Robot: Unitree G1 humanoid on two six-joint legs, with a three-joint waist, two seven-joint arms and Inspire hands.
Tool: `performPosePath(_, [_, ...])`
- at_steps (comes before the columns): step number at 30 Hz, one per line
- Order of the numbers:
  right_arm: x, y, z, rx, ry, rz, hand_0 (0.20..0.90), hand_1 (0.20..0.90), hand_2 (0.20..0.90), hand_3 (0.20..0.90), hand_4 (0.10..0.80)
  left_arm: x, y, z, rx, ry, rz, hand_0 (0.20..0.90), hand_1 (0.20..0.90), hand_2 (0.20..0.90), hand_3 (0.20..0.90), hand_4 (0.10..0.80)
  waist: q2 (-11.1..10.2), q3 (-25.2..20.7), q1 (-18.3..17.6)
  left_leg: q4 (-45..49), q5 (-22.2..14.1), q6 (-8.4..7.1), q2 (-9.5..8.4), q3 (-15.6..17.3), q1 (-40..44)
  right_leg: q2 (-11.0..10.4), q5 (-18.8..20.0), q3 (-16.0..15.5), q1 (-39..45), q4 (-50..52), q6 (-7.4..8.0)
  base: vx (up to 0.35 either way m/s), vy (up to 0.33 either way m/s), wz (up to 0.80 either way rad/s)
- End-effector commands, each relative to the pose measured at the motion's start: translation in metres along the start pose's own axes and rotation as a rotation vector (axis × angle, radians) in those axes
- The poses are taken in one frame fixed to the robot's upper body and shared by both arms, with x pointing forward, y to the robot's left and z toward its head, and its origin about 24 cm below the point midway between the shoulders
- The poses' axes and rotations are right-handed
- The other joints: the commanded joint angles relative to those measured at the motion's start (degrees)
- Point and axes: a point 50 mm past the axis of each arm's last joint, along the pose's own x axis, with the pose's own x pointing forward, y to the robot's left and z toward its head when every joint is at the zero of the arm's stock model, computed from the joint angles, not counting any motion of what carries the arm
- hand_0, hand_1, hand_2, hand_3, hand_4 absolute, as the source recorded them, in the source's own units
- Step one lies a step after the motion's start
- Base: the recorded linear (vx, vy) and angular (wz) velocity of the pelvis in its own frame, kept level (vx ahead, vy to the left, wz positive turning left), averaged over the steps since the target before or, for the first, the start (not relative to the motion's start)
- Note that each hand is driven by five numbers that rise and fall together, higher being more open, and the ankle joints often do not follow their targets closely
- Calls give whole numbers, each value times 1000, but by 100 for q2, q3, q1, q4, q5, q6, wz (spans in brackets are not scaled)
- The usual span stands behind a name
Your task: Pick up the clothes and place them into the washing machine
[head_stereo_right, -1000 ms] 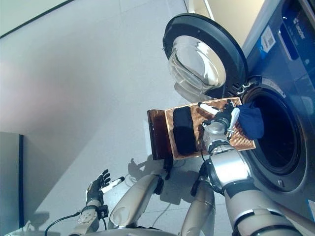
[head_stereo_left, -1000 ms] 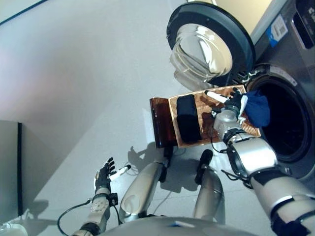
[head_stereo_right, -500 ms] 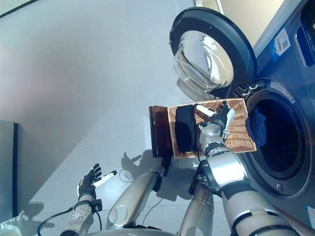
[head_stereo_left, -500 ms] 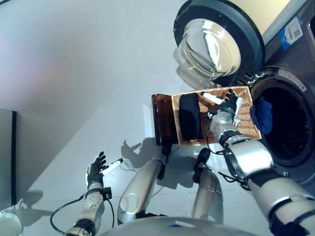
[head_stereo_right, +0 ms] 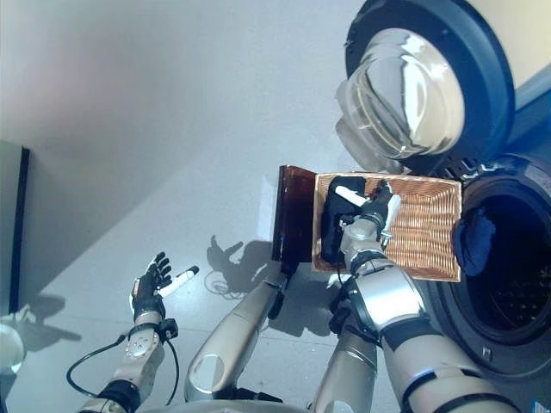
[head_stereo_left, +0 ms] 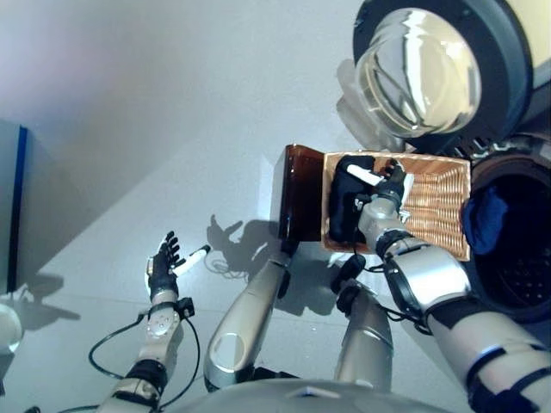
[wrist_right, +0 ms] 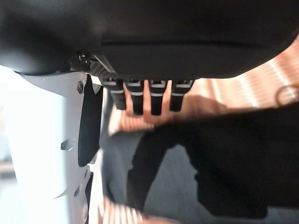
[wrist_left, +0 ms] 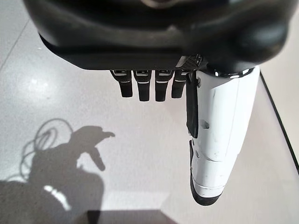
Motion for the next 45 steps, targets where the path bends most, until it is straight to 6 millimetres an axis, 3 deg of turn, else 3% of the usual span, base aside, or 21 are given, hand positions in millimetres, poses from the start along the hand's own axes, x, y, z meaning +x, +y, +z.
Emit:
performPosePath(1, [-2, 3, 9, 51, -89, -1, 900, 900, 900, 900, 800, 8, 47, 19, 29, -106, 170, 900, 900, 900, 900, 800, 106, -7, 296, 301, -370, -384, -43, 215, -411, 125, -497, 52, 246, 251, -131, 2, -23, 26])
performPosePath(3, [-5, 11, 10, 79, -81, 15, 900, 900, 900, 900, 800, 12, 51, 24, 36, -117, 194, 900, 900, 900, 900, 800, 115, 63, 386, 382, -389, -387, -72, 163, -521, 91, -582, -8, 169, 399, -138, -5, -24, 16])
performPosePath(5, [-8, 16, 10, 91, -77, 32, 678, 678, 678, 678, 641, 13, 50, 25, 45, -120, 192, 900, 900, 900, 900, 800, 150, 124, 438, 459, -393, -390, -103, 126, -582, 61, -640, -59, 138, 507, -149, -4, -8, 11])
performPosePath(6, [-8, 16, 10, 92, -77, 32, 378, 378, 378, 378, 427, 13, 51, 25, 45, -120, 192, 900, 900, 900, 900, 800, 150, 125, 434, 466, -397, -390, -105, 124, -586, 58, -645, -61, 137, 513, -149, 4, -1, 17])
performPosePath(7, [-11, 20, 6, 77, -70, 50, 200, 200, 200, 200, 300, 12, 51, 23, 54, -108, 196, 900, 900, 900, 900, 800, 165, 157, 457, 468, -390, -392, -113, 101, -591, 60, -667, -87, 126, 540, -157, 4, 0, 16])
performPosePath(17, [-12, 23, 5, 42, -70, 50, 200, 200, 200, 200, 300, 5, 59, 3, 100, -24, 226, 900, 900, 900, 900, 800, 191, 135, 422, 323, -365, -377, -84, 155, -407, 64, -613, -22, 234, 417, -175, 0, 23, 0])
performPosePath(24, [-1, -3, -2, 22, -53, -22, 200, 200, 200, 200, 300, -3, 59, -12, 120, 35, 203, 900, 900, 900, 900, 800, 254, 45, 278, 202, -325, -372, -73, 222, -257, 71, -580, 63, 343, 327, -172, 0, 9, -7])
performPosePath(38, [19, -76, -24, 54, -1, -198, 200, 200, 200, 200, 300, -28, 68, -58, 138, 253, 204, 900, 900, 900, 900, 800, 394, -446, -298, -319, -236, -364, -2, 559, 532, 165, -262, 498, 944, -309, -64, 26, 25, -15])
performPosePath(40, [21, -82, -24, 63, -1, -214, 200, 200, 200, 200, 300, -30, 67, -61, 132, 264, 196, 900, 900, 900, 900, 800, 423, -478, -332, -371, -226, -363, 10, 600, 605, 172, -213, 527, 1002, -405, -43, -22, 63, -22])
performPosePath(41, [25, -92, -14, 73, -26, -240, 200, 200, 200, 200, 300, -33, 64, -64, 124, 276, 183, 900, 900, 900, 900, 800, 508, -501, -410, -499, -25, -328, 43, 711, 647, 196, 23, 532, 1023, -591, -57, -98, 65, -32])
performPosePath(45, [31, -111, -3, 38, -48, -287, 200, 200, 200, 200, 300, -38, 51, -69, 105, 292, 139, 900, 900, 900, 900, 800, 676, -619, -457, -663, 29, -316, 29, 787, 730, 201, 131, 619, 1028, -755, -14, -27, 45, -29])
